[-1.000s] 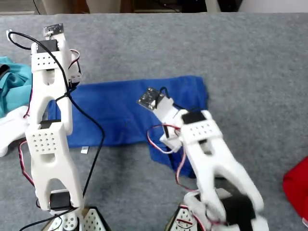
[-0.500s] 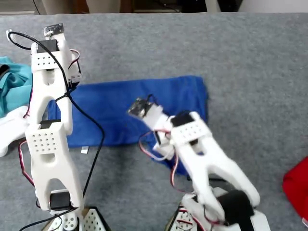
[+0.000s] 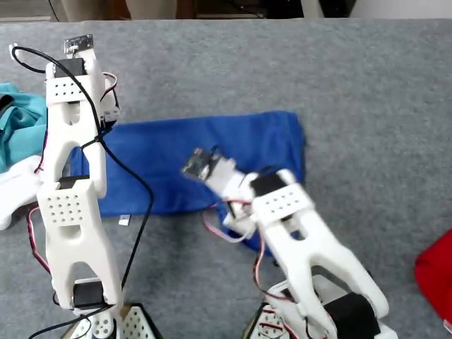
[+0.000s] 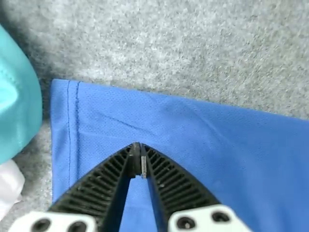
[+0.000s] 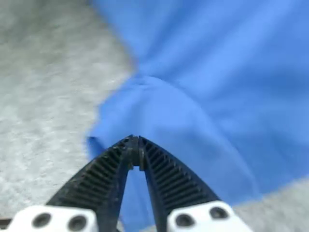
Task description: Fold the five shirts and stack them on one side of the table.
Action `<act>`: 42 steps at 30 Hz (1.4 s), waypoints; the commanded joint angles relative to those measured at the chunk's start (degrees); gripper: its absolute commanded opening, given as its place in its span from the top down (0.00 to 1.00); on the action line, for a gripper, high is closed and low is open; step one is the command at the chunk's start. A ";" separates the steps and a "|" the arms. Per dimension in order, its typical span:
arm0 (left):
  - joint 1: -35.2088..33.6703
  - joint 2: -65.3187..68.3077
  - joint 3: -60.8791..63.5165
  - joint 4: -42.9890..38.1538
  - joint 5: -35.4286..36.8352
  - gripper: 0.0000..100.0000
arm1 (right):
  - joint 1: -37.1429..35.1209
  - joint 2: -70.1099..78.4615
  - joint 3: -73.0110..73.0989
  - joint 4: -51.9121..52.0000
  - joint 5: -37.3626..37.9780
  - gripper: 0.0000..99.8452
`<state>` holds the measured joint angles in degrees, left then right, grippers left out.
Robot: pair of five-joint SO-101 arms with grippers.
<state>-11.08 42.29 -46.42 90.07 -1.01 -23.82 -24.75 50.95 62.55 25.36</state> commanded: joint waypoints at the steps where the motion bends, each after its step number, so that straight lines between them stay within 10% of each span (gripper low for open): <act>1: -1.05 -0.84 -2.81 -0.70 0.18 0.98 | 9.10 -1.36 -8.66 0.26 1.85 1.00; 7: -1.14 -0.75 -2.81 -0.88 0.18 0.98 | 19.74 9.45 -24.48 -9.32 3.78 1.00; 34: -0.26 6.64 -0.62 -5.71 -6.24 0.98 | 25.01 92.79 -117.49 2.11 -5.45 1.00; 42: -1.23 7.43 -2.20 -5.71 -6.24 0.98 | 19.47 94.90 -147.74 33.32 -3.96 1.00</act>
<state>-11.87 50.20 -46.42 85.14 -6.90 -1.23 71.34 -83.74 84.88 20.62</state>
